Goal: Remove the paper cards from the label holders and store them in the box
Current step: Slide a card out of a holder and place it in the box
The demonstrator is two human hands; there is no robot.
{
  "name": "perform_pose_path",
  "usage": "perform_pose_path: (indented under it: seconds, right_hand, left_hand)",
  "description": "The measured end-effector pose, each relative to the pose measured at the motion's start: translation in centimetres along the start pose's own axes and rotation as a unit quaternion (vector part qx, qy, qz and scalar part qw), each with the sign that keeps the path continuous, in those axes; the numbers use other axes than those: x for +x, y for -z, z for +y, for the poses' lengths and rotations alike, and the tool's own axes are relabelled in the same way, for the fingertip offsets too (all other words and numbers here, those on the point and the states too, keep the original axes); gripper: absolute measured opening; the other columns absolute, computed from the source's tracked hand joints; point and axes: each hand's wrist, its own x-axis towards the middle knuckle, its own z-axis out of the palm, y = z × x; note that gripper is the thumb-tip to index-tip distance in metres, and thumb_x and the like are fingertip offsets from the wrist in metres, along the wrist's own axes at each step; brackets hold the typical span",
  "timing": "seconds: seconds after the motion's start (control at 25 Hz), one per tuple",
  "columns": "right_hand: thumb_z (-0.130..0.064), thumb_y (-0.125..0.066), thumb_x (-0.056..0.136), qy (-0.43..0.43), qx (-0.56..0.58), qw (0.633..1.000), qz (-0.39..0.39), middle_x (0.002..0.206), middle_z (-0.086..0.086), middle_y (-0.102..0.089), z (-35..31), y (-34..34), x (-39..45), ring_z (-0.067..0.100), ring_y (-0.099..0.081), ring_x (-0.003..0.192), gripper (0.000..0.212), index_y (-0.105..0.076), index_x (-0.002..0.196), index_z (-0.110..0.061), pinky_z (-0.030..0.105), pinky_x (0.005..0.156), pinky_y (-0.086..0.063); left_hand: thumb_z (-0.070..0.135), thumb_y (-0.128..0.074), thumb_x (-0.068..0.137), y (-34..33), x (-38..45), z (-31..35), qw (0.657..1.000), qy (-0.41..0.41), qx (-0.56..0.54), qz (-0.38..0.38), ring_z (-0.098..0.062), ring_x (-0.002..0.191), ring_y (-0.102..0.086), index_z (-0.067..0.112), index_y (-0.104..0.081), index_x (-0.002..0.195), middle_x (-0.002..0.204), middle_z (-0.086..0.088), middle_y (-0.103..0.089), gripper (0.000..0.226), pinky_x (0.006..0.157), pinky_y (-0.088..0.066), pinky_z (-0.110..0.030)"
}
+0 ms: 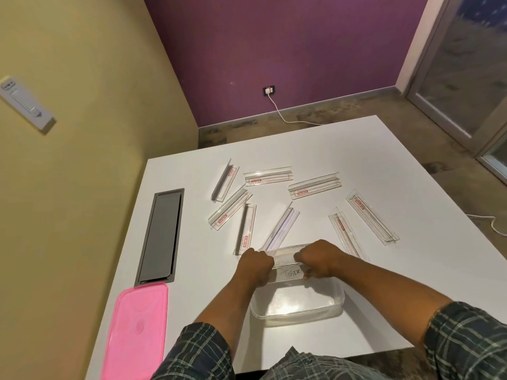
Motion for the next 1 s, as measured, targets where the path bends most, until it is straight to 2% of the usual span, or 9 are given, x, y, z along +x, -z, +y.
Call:
perform_pose_path:
  seconds: [0.08, 0.2, 0.44, 0.56, 0.6, 0.68, 0.8, 0.92, 1.0]
  right_hand:
    - [-0.037, -0.069, 0.088, -0.024, -0.004, 1.000, 0.004, 0.111, 0.005, -0.072, -0.3, -0.8, 0.5, 0.028, -0.068, 0.098, 0.035, -0.061, 0.116, -0.018, 0.034, 0.080, -0.049]
    - [-0.027, -0.065, 0.090, -0.044, -0.011, 0.999, 0.014, 0.113, 0.010, -0.072, -0.7, -1.8, 1.1, 0.032, -0.068, 0.100, 0.030, -0.062, 0.117, -0.013, 0.037, 0.085, -0.048]
    - [-0.012, -0.060, 0.093, -0.058, -0.035, 0.997, 0.027, 0.115, 0.014, -0.067, -1.1, -4.0, 1.9, 0.034, -0.066, 0.098, 0.026, -0.058, 0.119, -0.007, 0.041, 0.080, -0.050]
    - [-0.006, -0.060, 0.092, -0.059, -0.044, 0.996, 0.051, 0.120, 0.016, -0.060, -1.0, -4.5, 2.0, 0.036, -0.064, 0.097, 0.028, -0.058, 0.120, -0.003, 0.042, 0.069, -0.047]
    - [-0.004, -0.060, 0.092, -0.057, -0.045, 0.996, 0.061, 0.122, 0.017, -0.056, -0.9, -4.5, 2.0, 0.036, -0.063, 0.096, 0.027, -0.059, 0.118, -0.002, 0.042, 0.065, -0.044]
    - [-0.004, -0.060, 0.091, -0.048, -0.042, 0.995, 0.075, 0.122, 0.017, -0.053, -0.7, -4.3, 2.0, 0.036, -0.061, 0.096, 0.024, -0.060, 0.115, -0.001, 0.041, 0.061, -0.040]
    - [-0.009, -0.073, 0.081, 0.007, -0.075, 0.992, 0.098, 0.104, 0.011, -0.061, -0.4, -4.1, 1.8, 0.030, -0.064, 0.082, 0.018, -0.068, 0.097, -0.006, 0.036, 0.053, -0.036]
    - [-0.016, -0.091, 0.052, 0.036, -0.099, 0.991, 0.079, 0.070, 0.002, -0.062, -0.2, -4.5, 2.1, 0.021, -0.060, 0.050, 0.026, -0.067, 0.064, -0.017, 0.027, 0.041, -0.033]
    - [-0.024, -0.091, 0.047, 0.039, -0.081, 0.992, 0.083, 0.062, -0.001, -0.057, 0.0, -4.7, 2.8, 0.020, -0.056, 0.044, 0.029, -0.064, 0.058, -0.021, 0.025, 0.040, -0.033]
  left_hand:
    - [0.012, -0.065, 0.085, -0.7, -0.1, 0.1, 1.000, 0.006, 0.010, 0.004, -0.030, 0.092, -0.068, 0.012, -0.069, 0.105, 0.103, -0.011, -0.072, 0.020, 0.089, -0.042, -0.036]
    - [0.008, -0.061, 0.083, -1.8, 0.1, 0.1, 0.999, 0.016, 0.005, 0.027, -0.030, 0.092, -0.067, 0.014, -0.068, 0.111, 0.100, -0.009, -0.070, 0.029, 0.094, -0.039, -0.040]
    - [0.001, -0.056, 0.084, -2.5, -0.2, 0.7, 0.999, 0.010, -0.006, 0.044, -0.031, 0.088, -0.066, 0.012, -0.069, 0.099, 0.097, -0.010, -0.070, 0.022, 0.093, -0.037, -0.037]
    - [0.005, -0.072, 0.070, -2.3, -0.7, 0.7, 1.000, 0.013, -0.008, 0.007, -0.025, 0.065, -0.066, 0.017, -0.070, 0.078, 0.075, -0.004, -0.071, 0.015, 0.082, -0.044, -0.032]
    - [0.008, -0.079, 0.059, -2.8, -0.6, 0.6, 1.000, 0.009, -0.002, 0.010, -0.022, 0.054, -0.063, 0.019, -0.068, 0.068, 0.063, 0.000, -0.067, 0.019, 0.075, -0.047, -0.030]
    - [0.010, -0.083, 0.048, -4.2, -0.5, 0.5, 0.999, -0.008, 0.021, 0.032, -0.020, 0.046, -0.059, 0.019, -0.067, 0.065, 0.055, 0.002, -0.063, 0.025, 0.072, -0.050, -0.030]
    - [0.012, -0.085, 0.047, -5.0, -0.5, 0.3, 0.997, -0.026, 0.041, 0.053, -0.021, 0.049, -0.061, 0.018, -0.070, 0.073, 0.055, 0.002, -0.064, 0.030, 0.075, -0.052, -0.032]
    - [0.013, -0.083, 0.061, -4.9, -0.4, 0.2, 0.995, -0.048, 0.071, 0.059, -0.022, 0.058, -0.065, 0.017, -0.070, 0.078, 0.062, 0.002, -0.068, 0.022, 0.081, -0.050, -0.036]
    - [0.011, -0.077, 0.072, -4.7, -0.4, -0.2, 0.994, -0.057, 0.066, 0.061, -0.025, 0.071, -0.067, 0.014, -0.069, 0.089, 0.074, -0.002, -0.071, 0.019, 0.088, -0.048, -0.040]
